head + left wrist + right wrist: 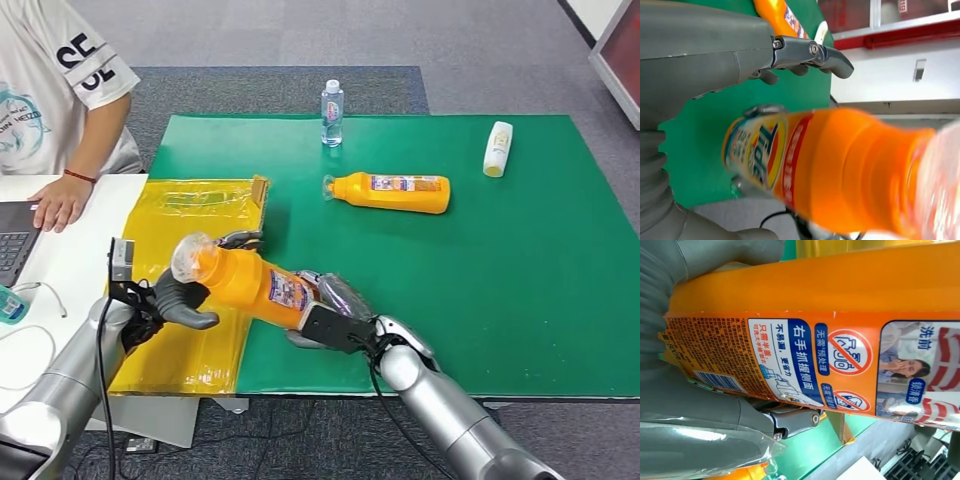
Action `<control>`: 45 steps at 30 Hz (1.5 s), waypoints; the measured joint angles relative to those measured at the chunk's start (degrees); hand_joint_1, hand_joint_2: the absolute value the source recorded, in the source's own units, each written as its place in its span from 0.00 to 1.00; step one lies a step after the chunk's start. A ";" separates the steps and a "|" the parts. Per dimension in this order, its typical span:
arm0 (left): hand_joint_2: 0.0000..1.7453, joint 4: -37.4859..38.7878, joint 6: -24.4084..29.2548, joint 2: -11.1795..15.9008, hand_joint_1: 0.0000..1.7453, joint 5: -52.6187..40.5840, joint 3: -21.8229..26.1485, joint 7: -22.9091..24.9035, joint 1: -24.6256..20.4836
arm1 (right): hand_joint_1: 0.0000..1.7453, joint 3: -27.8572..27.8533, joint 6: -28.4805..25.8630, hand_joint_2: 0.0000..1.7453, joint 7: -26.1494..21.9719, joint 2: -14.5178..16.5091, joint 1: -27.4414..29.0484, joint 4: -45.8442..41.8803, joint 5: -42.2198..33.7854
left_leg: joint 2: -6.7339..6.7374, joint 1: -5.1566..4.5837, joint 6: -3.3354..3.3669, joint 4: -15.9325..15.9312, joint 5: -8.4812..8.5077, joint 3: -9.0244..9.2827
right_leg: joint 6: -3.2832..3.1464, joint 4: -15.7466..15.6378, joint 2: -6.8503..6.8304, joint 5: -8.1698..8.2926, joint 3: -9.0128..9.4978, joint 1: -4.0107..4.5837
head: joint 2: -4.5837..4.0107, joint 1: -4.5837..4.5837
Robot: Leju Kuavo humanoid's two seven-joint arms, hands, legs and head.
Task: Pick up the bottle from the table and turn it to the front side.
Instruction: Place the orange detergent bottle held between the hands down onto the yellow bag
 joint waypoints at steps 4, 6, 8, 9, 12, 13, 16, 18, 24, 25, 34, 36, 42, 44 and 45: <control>1.00 -0.42 -0.19 0.50 0.00 -0.14 -0.05 -0.03 0.47 | 1.00 -0.07 -0.13 1.00 0.54 0.31 -0.19 0.26 0.90 | 0.00 0.00 -0.01 0.00 0.01 -0.01 | 0.00 0.00 -0.01 0.00 -0.01 0.00 | 0.00 0.00; 1.00 -0.60 -0.29 0.57 0.00 -0.17 -0.05 -0.04 0.61 | 1.00 -0.07 -0.17 1.00 0.65 0.49 -0.19 0.39 1.17 | 0.00 0.00 -0.01 0.00 0.01 -0.02 | 0.00 0.00 -0.01 0.00 -0.02 0.00 | 0.00 0.01; 1.00 -0.85 -0.35 0.57 0.00 -0.28 -0.06 -0.04 0.69 | 1.00 -0.07 -0.43 1.00 0.78 0.68 -0.22 0.55 1.53 | 0.00 0.00 -0.01 0.00 0.01 -0.03 | 0.00 0.00 -0.01 0.00 -0.02 0.00 | 0.00 0.00; 1.00 -0.97 -0.36 0.56 0.00 -0.37 -0.07 -0.04 0.71 | 1.00 -0.07 -0.69 1.00 0.89 0.78 -0.24 0.63 1.83 | 0.00 0.00 -0.01 0.00 0.01 -0.03 | 0.00 0.00 -0.01 0.00 -0.02 0.00 | 0.00 0.01; 1.00 -1.26 -0.17 0.56 0.00 -0.65 -0.07 -0.05 0.78 | 1.00 -0.05 -1.85 1.00 1.42 1.02 -0.31 0.75 3.13 | 0.00 0.00 -0.01 0.00 0.01 -0.03 | 0.00 0.00 -0.01 0.00 -0.02 0.00 | 0.00 0.01; 1.00 -1.32 -0.04 0.56 0.00 -0.71 -0.07 -0.06 0.82 | 1.00 -0.03 -2.19 1.00 1.59 1.09 -0.33 0.77 3.56 | 0.00 0.00 -0.01 0.00 0.01 -0.03 | 0.00 0.00 -0.01 0.00 -0.02 0.00 | 0.00 0.00; 1.00 -1.39 0.18 0.56 0.00 -0.78 -0.07 -0.06 0.94 | 1.00 0.02 -2.66 1.00 1.86 1.28 -0.33 0.88 4.38 | 0.00 0.00 -0.01 0.00 0.01 -0.03 | 0.00 0.00 -0.01 0.00 -0.02 0.00 | 0.00 0.00; 1.00 -1.50 0.19 0.54 0.00 -0.78 -0.05 -0.06 1.00 | 1.00 0.10 -2.68 1.00 1.90 1.46 -0.28 1.01 4.85 | 0.00 0.00 -0.01 0.00 0.01 -0.03 | 0.00 0.00 -0.01 0.00 -0.03 0.00 | 0.00 0.00; 1.00 -1.81 0.46 -0.10 0.00 -0.85 -0.03 -0.06 1.00 | 1.00 0.46 -2.45 1.00 1.80 2.54 0.08 1.55 5.89 | 0.00 0.00 -0.05 0.00 0.04 -0.04 | -0.01 0.00 0.00 0.00 -0.07 0.00 | 0.00 0.01; 1.00 -1.81 0.53 -0.31 0.00 -0.86 -0.03 -0.06 0.99 | 1.00 0.55 -2.42 1.00 1.79 2.75 0.11 1.65 5.99 | 0.00 0.00 -0.05 0.00 0.04 -0.05 | -0.01 0.00 0.00 0.00 -0.07 0.00 | 0.00 0.01; 1.00 -1.81 0.74 -1.60 0.00 -0.83 0.05 -0.06 0.82 | 1.00 0.84 -2.33 1.00 1.78 3.86 0.17 2.28 6.11 | 0.00 0.00 -0.05 0.00 0.05 -0.05 | -0.02 0.00 0.00 0.03 -0.08 0.00 | 0.00 0.00; 1.00 -1.81 0.73 -1.81 0.00 -0.82 0.11 -0.06 0.82 | 1.00 0.85 -2.33 1.00 1.78 3.98 0.17 2.35 6.11 | 0.00 0.00 -0.05 0.00 0.05 -0.05 | -0.03 0.00 0.00 0.04 -0.08 0.00 | 0.00 -0.01; 1.00 -1.81 0.73 -2.25 0.00 -0.79 0.26 -0.06 0.72 | 1.00 0.93 -2.21 1.00 1.78 4.30 -0.08 2.49 6.10 | 0.00 0.00 -0.05 0.00 0.05 -0.05 | -0.03 0.00 0.00 0.04 -0.08 0.00 | 0.00 0.00; 1.00 -1.81 0.73 -2.39 0.00 -0.77 0.31 -0.06 0.70 | 1.00 0.97 -2.04 1.00 1.78 4.36 -0.15 2.50 6.07 | 0.00 0.00 -0.05 0.00 0.05 -0.05 | -0.03 0.00 0.00 0.04 -0.07 0.00 | 0.00 0.00; 1.00 -1.81 0.72 -2.43 0.00 -0.76 0.33 -0.06 0.70 | 1.00 0.99 -1.89 1.00 1.80 4.37 -0.16 2.50 6.04 | 0.00 0.00 -0.05 0.00 0.05 -0.05 | -0.03 0.00 0.00 0.04 -0.07 0.00 | 0.00 -0.01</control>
